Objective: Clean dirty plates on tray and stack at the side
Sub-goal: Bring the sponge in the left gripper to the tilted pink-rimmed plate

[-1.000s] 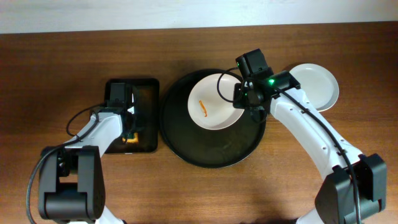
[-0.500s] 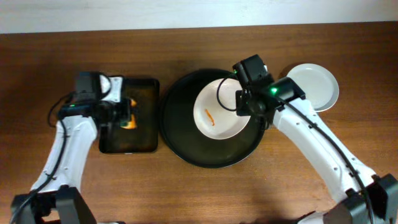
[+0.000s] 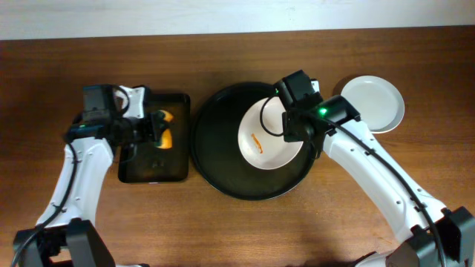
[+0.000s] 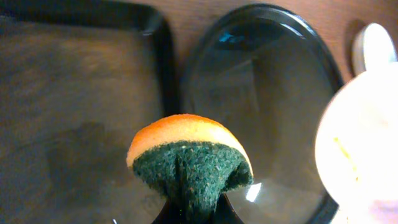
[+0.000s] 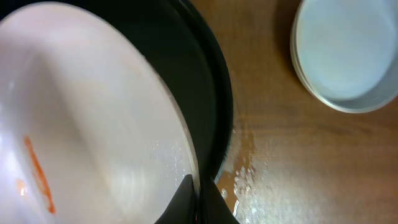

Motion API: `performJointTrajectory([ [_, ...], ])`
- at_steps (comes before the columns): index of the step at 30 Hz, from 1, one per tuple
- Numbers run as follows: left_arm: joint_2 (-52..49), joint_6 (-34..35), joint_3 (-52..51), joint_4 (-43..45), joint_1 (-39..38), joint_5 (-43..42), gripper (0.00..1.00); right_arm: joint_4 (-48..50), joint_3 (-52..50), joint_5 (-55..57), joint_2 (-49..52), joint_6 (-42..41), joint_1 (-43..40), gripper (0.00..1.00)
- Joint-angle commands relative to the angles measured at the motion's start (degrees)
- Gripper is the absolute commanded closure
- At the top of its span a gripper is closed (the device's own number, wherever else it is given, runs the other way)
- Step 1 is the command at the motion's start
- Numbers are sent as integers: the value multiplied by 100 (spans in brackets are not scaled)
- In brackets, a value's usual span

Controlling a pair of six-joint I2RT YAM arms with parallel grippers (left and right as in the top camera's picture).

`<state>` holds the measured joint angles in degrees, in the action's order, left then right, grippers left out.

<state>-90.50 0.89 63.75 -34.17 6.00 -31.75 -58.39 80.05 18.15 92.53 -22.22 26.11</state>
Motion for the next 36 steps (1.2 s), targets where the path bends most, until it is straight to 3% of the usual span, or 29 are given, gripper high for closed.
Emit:
performJointTrajectory([
  [1, -24, 481, 17, 463, -555, -302, 100, 79, -457, 205, -87, -1056, 33, 96],
  [6, -66, 1698, 15, 1832, -1928, 81, 100, 573, -1231, 131, -22, -2260, 13, 96],
  [12, -181, 1755, 15, 1915, -3154, 1576, 100, 953, -1639, -535, -22, -2332, -85, 96],
  [18, -656, 1799, 15, 2046, -3375, 1545, 100, 1370, -2118, -1998, -22, -1700, -890, 96],
  [30, -824, 1899, 15, 2015, -3762, 1279, 100, 1480, -2815, -1097, -22, -1703, -1012, 96],
  [36, -1088, 1926, 15, 1390, -4120, 1596, 100, 1478, -2815, -1102, -22, -1700, -1012, 96],
])
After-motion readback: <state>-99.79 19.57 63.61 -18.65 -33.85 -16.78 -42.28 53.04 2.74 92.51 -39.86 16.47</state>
